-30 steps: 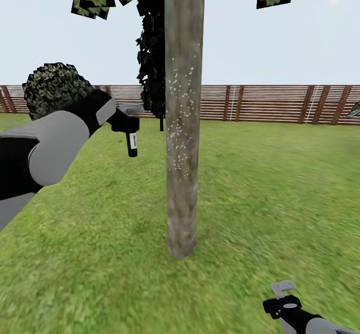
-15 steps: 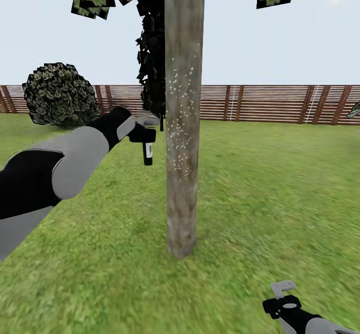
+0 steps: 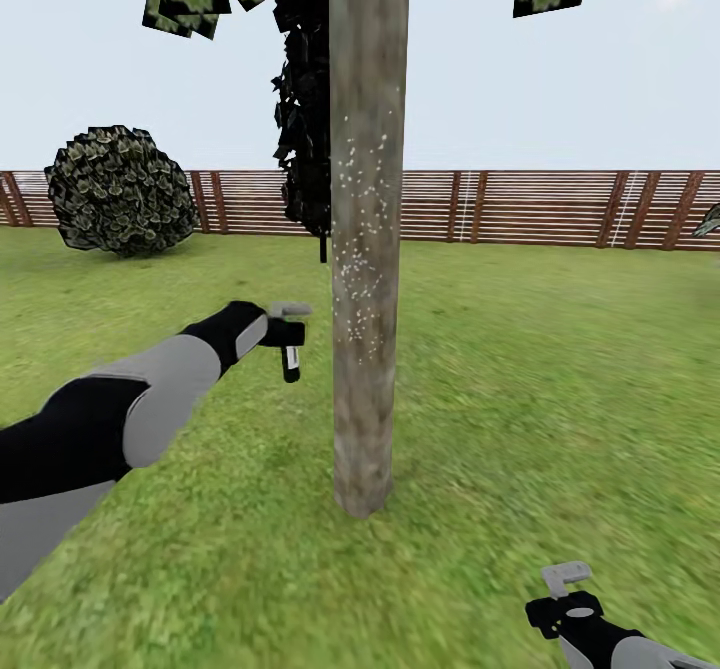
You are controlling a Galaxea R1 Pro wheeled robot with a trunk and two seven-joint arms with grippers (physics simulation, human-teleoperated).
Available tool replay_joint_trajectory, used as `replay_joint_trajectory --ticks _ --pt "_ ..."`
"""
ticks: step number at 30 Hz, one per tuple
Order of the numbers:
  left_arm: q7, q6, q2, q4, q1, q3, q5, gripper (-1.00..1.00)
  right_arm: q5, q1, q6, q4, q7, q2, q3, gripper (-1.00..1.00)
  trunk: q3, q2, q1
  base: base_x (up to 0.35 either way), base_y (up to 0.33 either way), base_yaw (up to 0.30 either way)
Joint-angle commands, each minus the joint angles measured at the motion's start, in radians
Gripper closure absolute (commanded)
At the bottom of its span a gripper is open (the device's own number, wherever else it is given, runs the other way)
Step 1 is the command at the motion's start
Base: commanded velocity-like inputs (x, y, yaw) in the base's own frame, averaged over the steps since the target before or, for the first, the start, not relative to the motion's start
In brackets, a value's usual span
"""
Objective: In the garden, pick up the pesticide atomizer on the floor and spray pesticide onto both trees until each tree trunk is fully covered.
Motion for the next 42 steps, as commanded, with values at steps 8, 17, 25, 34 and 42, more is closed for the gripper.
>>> replay_joint_trajectory --ticks 8,17,25,34,42 --pt "-0.001 -0.092 0.007 0.001 0.078 0.002 -0.001 1.0 0.0 0.0 0.001 0.0 0.0 0.0 0.0 -1.0 0.0 0.0 0.0 0.0 0.0 0.0" --pt "-0.001 -0.169 0.008 0.001 0.161 0.002 -0.001 1.0 0.0 0.0 0.001 0.0 0.0 -0.001 0.0 -1.0 0.0 0.0 0.0 0.0 0.0 0.0" --pt "-0.002 -0.192 0.063 0.001 0.171 0.002 -0.001 1.0 0.0 0.0 0.001 0.0 0.001 -0.001 0.0 -1.0 0.0 0.0 0.0 0.0 0.0 0.0" --pt "-0.002 -0.156 0.118 -0.018 0.172 -0.006 0.001 1.0 0.0 0.0 0.001 0.0 0.0 -0.001 0.0 -1.0 0.0 0.0 0.0 0.0 0.0 0.0" --pt "-0.002 -0.15 0.12 -0.026 0.172 -0.005 0.001 1.0 0.0 0.0 0.0 0.0 0.001 -0.001 0.0 -1.0 0.0 0.0 0.0 0.0 0.0 0.0"
